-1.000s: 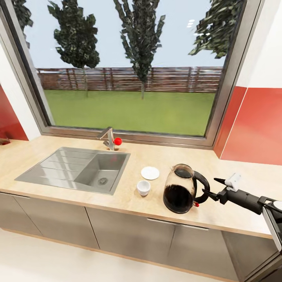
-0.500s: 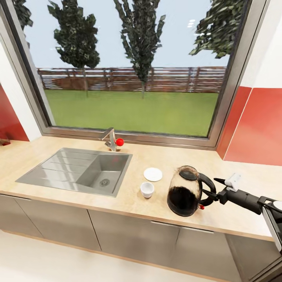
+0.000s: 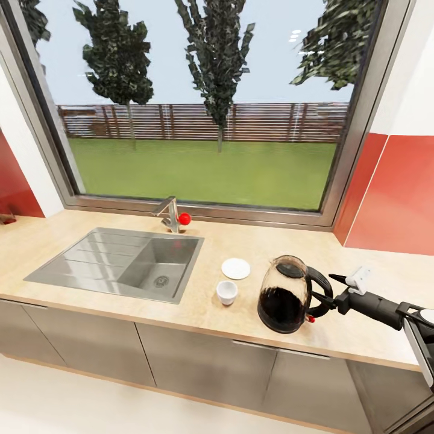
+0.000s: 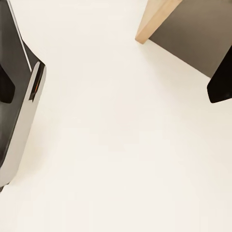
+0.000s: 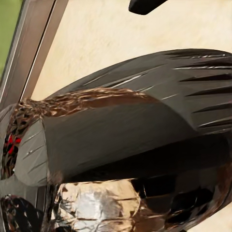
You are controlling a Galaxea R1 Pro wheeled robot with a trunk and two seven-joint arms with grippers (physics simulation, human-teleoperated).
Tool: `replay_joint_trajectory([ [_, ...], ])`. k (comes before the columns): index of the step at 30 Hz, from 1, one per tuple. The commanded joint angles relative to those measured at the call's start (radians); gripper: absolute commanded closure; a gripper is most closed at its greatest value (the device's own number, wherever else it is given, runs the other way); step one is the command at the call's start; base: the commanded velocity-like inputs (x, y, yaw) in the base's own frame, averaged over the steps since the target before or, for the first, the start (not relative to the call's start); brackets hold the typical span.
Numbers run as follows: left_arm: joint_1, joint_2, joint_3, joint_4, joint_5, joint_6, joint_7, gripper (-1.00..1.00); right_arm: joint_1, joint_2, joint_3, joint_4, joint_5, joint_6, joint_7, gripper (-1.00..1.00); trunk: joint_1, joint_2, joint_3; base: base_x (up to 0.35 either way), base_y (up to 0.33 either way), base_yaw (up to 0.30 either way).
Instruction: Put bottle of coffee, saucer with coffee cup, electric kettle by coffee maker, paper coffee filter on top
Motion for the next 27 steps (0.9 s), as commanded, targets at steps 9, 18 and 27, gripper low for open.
replay_joint_trajectory([
  [9,-0.001,0.000,-0.008,0.002,0.009,-0.005,0.001,-1.00,-0.001,0.002,-0.001,0.001,0.007,0.007,0.005,1.00,0.001,-0.002,-0.002,0.000,0.000,0.000],
  [18,-0.001,0.000,-0.009,0.002,0.009,-0.005,0.001,-1.00,-0.001,0.002,0.000,0.001,0.008,0.007,0.007,1.00,0.001,-0.002,-0.002,0.000,0.000,0.000],
  [27,-0.001,-0.002,-0.009,0.002,0.008,-0.005,0.001,-1.00,-0.001,0.002,-0.001,0.001,0.008,0.007,0.006,1.00,0.001,-0.002,-0.002,0.000,0.000,0.000],
])
